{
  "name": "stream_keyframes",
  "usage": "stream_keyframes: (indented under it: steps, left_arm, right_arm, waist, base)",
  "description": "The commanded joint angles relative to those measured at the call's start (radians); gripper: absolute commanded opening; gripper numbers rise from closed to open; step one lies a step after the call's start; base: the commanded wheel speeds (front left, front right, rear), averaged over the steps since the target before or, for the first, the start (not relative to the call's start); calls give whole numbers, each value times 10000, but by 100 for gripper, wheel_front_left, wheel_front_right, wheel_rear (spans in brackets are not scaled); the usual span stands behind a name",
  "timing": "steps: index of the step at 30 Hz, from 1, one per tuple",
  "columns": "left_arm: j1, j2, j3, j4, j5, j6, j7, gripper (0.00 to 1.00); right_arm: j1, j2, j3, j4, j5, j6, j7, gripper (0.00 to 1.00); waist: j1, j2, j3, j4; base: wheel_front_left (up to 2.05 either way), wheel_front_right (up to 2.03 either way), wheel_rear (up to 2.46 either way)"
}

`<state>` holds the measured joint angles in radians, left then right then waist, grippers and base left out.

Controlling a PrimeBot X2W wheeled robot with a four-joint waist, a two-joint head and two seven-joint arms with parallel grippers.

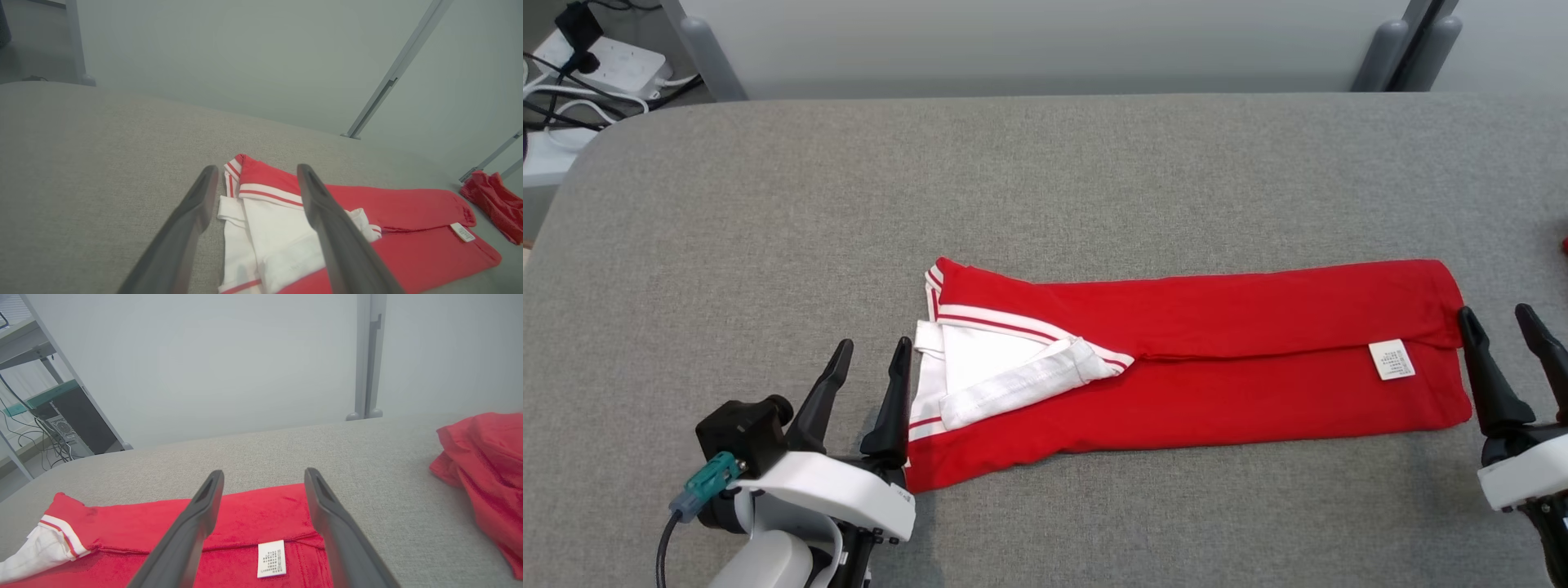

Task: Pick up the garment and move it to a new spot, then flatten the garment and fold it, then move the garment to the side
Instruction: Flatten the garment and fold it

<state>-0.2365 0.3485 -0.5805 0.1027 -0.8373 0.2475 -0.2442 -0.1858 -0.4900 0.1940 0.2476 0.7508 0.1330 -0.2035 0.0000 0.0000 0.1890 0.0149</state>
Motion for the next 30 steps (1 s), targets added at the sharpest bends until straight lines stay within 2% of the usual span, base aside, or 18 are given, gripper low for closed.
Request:
stream_keyframes:
  steps: [1,7,15,22,30]
  left_arm:
    - [8,98,577,-265,157,51,-124,100]
    - [504,-246,1342,-355,724,-126,-170,100]
    - [1350,-979,2541,-580,2062,-561,-174,100]
    - [2013,-1483,3317,-659,3279,-1194,-175,100]
    - [2765,-2154,4185,-851,3958,-1849,-175,100]
  right_arm:
    - [228,-109,4,-377,-397,-23,-213,100]
    - [598,560,-305,-592,-1540,-23,-487,100]
    - [1242,1431,-805,-908,-2349,-23,-577,100]
    - [1993,2034,-1290,-1447,-2817,-23,-580,100]
    - [2509,2373,-1444,-1690,-2910,-23,-581,100]
  waist:
    - [0,0,-229,-39]
    - [0,0,-636,-71]
    - [0,0,-1050,-88]
    - [0,0,-1429,-89]
    - [0,0,-1820,-218]
  base:
    - [0,0,0]
    - [0,0,0]
    - [0,0,0]
    - [0,0,0]
    - [0,0,0]
